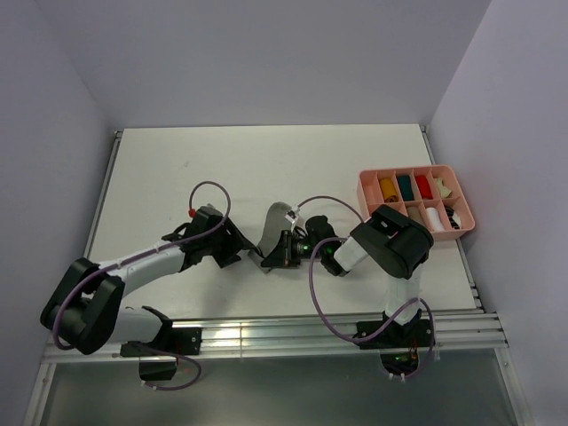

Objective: Roll the socks
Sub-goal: Roll the sock at the center of the board.

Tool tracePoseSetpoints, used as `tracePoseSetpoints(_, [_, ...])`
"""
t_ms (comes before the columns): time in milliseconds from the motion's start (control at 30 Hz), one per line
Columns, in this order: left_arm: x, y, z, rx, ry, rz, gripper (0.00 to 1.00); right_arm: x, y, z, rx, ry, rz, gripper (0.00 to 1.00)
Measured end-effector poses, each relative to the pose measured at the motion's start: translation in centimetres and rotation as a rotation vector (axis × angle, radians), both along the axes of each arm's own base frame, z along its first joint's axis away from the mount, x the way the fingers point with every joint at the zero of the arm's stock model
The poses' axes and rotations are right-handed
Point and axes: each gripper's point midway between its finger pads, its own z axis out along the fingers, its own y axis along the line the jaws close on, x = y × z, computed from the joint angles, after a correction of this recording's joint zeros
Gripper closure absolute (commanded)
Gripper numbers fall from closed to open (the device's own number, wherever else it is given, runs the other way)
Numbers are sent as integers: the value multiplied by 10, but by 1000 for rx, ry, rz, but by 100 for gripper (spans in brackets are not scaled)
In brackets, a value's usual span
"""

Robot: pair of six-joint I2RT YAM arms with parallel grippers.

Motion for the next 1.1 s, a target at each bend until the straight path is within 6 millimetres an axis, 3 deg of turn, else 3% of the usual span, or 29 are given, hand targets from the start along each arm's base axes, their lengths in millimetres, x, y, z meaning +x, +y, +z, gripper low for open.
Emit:
tracePoseSetpoints(200, [-4, -9, -21, 3, 44, -28, 45, -1, 0, 0, 11, 22, 3, 100])
tracePoseSetpoints(333, [-2, -16, -23, -24, 47, -36, 49, -1, -1, -1, 18, 32, 5, 100])
tracePoseSetpoints(500, [0, -22, -28, -42, 53, -50, 70, 0, -1, -1, 24, 36, 8, 100])
tracePoseSetpoints(633, [4, -27, -28, -37, 55, -67, 95, 0, -1, -2, 20, 31, 11, 99])
tracePoseSetpoints(667, [5, -28, -27, -30, 55, -76, 99, 0, -1, -2, 18, 31, 12, 96])
tracePoseSetpoints(933, [15, -27, -21, 137, 106, -108, 100, 11, -7, 2, -56, -44, -15, 62])
tracePoseSetpoints(1100, [36, -22, -15, 314, 111, -106, 100, 22, -22, 9, -186, -159, -85, 53])
